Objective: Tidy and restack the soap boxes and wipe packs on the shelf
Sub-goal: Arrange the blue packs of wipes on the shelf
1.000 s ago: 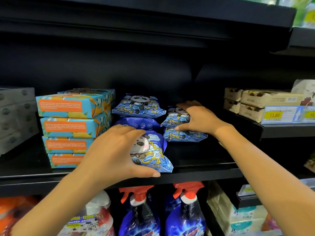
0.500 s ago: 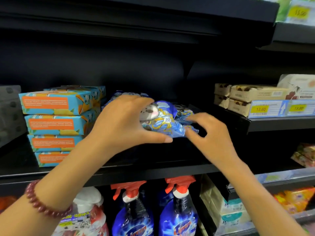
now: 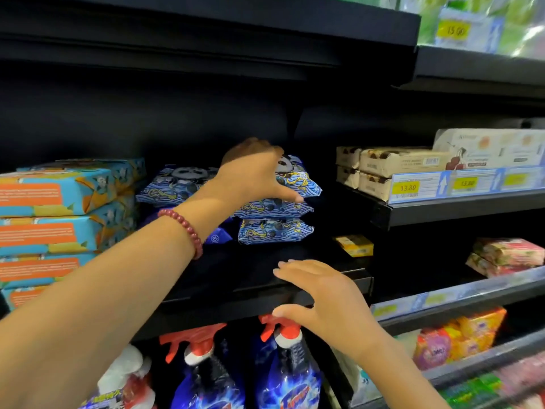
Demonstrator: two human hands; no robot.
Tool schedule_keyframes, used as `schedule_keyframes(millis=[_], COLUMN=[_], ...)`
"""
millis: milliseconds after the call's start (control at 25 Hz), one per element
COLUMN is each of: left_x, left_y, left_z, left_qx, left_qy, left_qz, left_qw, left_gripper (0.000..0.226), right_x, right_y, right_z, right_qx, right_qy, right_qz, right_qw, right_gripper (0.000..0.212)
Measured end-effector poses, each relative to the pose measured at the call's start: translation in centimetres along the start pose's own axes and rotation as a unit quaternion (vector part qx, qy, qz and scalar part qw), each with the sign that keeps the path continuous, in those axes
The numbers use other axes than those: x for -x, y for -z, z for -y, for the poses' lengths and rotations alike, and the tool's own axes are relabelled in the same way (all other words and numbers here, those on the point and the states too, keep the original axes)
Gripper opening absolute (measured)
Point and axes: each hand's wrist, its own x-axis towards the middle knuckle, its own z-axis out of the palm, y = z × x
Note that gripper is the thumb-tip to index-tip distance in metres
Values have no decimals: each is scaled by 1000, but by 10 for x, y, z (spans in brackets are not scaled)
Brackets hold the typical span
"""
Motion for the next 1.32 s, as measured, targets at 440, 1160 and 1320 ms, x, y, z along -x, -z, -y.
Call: schedule_keyframes(millis=[440,1160,1320], left_x=[33,42,115], left_y=[-19,-11,-1], left_z=[12,7,8], left_qx=[93,18,92], left_qy=[25,14,-5], left_qz=[-64,-70,-203], left_qw=[993,997,975], left_gripper=[69,65,43], right_x=[1,2,-18], right_y=[-2,0,19], right_z=[-3,-3,15], right_qx=[0,6,-124], right_qy=[-7,7,-20], right_qz=[2,3,-66], right_qw=[1000,1000,990], right_gripper=[59,60,55])
